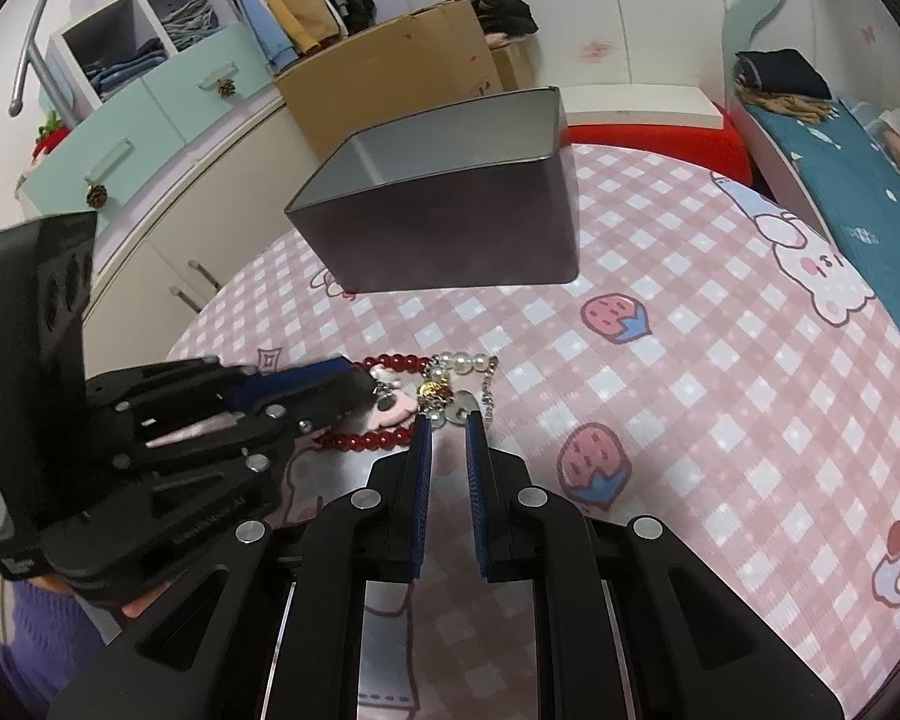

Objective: Organize jewelry
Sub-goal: 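Carry the bunny charm and pearl earring over the grey tin and lower them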

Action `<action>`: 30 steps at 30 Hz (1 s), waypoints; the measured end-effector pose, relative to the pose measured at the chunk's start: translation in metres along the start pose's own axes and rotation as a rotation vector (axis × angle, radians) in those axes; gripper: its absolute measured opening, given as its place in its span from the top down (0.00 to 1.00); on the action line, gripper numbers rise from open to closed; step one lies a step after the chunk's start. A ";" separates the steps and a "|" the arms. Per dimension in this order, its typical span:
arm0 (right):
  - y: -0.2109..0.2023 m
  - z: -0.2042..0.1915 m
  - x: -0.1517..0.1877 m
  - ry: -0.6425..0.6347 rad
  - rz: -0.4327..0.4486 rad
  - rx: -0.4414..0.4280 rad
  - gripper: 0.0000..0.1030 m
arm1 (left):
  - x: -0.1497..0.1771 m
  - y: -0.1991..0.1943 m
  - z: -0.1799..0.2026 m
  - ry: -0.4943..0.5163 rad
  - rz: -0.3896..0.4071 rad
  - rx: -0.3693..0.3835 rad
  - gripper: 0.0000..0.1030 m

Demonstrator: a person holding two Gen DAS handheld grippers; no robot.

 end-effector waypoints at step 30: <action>0.048 -0.038 -0.017 -0.240 -0.051 0.143 0.85 | -0.014 -0.072 -0.047 -0.127 0.165 0.053 0.92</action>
Point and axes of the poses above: each gripper's, at about its wrist camera, not at the fingertips, and y roughly the way its jaws point, z to its right, x to its underside, the point moved 10 cm from there along y, roughly the way its jaws point, and after that the axes turned 1 degree about -y, right-handed, at the moved point
